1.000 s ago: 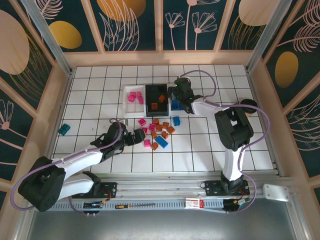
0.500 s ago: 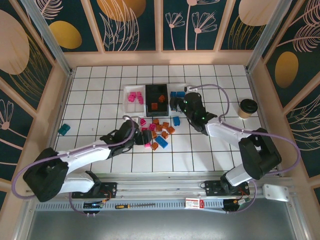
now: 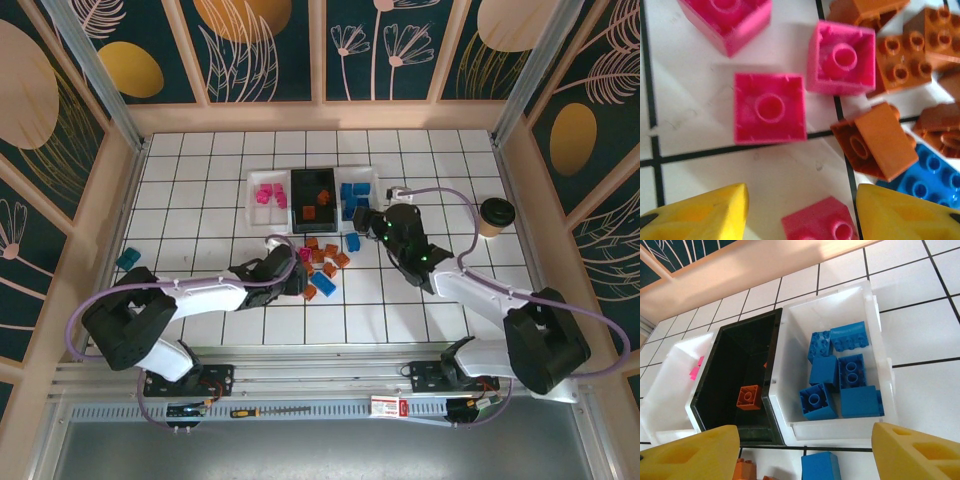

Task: Sort the legos into containers by color
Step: Pick up the lego from the middle-left of the table.

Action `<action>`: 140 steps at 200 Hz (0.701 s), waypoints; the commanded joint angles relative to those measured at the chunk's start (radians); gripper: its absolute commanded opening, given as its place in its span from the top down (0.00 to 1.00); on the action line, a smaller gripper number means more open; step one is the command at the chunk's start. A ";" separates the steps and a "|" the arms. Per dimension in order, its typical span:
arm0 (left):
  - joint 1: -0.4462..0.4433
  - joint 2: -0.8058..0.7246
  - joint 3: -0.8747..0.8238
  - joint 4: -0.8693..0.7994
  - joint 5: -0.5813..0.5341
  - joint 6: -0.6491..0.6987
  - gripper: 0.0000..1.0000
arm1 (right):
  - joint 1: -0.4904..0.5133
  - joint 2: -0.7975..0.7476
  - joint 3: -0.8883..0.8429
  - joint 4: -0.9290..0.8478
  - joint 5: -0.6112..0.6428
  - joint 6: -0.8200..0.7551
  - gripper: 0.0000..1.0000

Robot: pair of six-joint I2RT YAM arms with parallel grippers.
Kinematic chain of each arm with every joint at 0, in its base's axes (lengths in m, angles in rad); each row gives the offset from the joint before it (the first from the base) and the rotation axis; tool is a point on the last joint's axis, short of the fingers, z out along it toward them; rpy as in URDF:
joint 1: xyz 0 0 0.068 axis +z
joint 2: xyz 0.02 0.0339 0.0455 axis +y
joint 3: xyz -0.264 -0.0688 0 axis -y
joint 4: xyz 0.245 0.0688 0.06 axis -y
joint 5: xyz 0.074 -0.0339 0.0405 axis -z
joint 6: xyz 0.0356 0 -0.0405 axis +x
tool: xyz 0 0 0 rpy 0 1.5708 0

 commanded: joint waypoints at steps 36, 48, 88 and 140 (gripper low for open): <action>-0.056 0.016 -0.078 -0.061 -0.042 -0.054 0.41 | -0.021 -0.047 -0.060 0.014 0.032 0.030 0.30; -0.056 0.017 -0.088 -0.064 -0.053 -0.059 0.49 | -0.021 -0.048 -0.068 0.018 0.028 0.034 0.30; -0.055 -0.008 -0.090 -0.071 -0.096 -0.071 0.70 | -0.023 -0.060 -0.076 0.010 0.028 0.040 0.30; -0.052 -0.147 -0.025 -0.176 -0.184 -0.044 0.71 | -0.028 -0.106 -0.101 0.004 0.033 0.046 0.30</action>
